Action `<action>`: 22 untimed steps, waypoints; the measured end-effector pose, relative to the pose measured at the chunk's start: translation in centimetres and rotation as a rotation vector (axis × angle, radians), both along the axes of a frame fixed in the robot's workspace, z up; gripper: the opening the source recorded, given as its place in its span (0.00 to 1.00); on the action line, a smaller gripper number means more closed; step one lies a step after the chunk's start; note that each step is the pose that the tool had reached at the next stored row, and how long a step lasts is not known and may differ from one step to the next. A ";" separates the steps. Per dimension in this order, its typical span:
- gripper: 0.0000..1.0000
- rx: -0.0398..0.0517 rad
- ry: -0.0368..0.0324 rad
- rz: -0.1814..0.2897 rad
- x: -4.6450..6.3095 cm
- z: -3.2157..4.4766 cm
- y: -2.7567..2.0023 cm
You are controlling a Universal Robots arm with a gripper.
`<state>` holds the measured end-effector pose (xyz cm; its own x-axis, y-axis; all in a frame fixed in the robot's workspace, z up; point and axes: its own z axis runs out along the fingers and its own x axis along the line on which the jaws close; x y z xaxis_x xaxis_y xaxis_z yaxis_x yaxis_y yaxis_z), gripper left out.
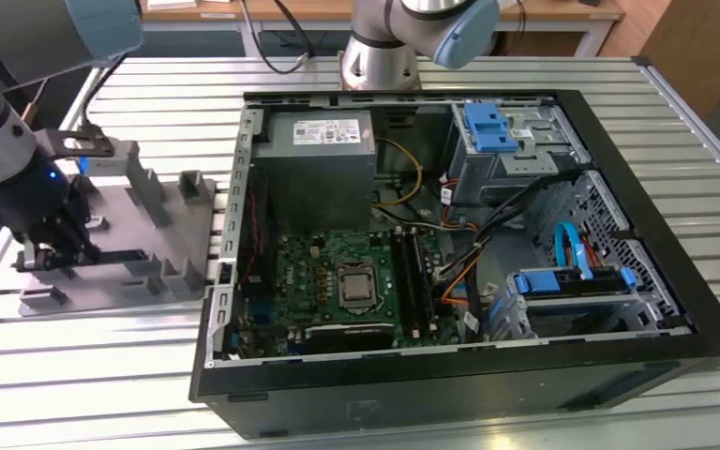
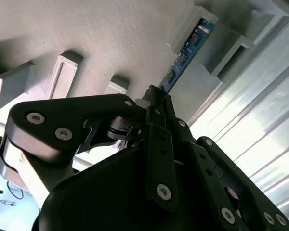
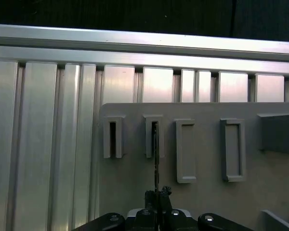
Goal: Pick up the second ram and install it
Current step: 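Pick up the second ram and move it above second insertion slot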
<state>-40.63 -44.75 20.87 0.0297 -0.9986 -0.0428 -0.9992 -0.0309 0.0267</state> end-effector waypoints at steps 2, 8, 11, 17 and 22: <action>0.14 0.0001 -0.0001 0.000 0.0 0.90 0.00; 0.14 0.0001 -0.0001 0.000 0.0 3.35 0.00; 0.14 0.0001 -0.0001 0.000 0.0 4.08 0.00; 0.14 0.0002 -0.0002 0.000 0.0 5.61 0.00; 0.14 0.0002 -0.0002 0.000 0.0 6.75 0.00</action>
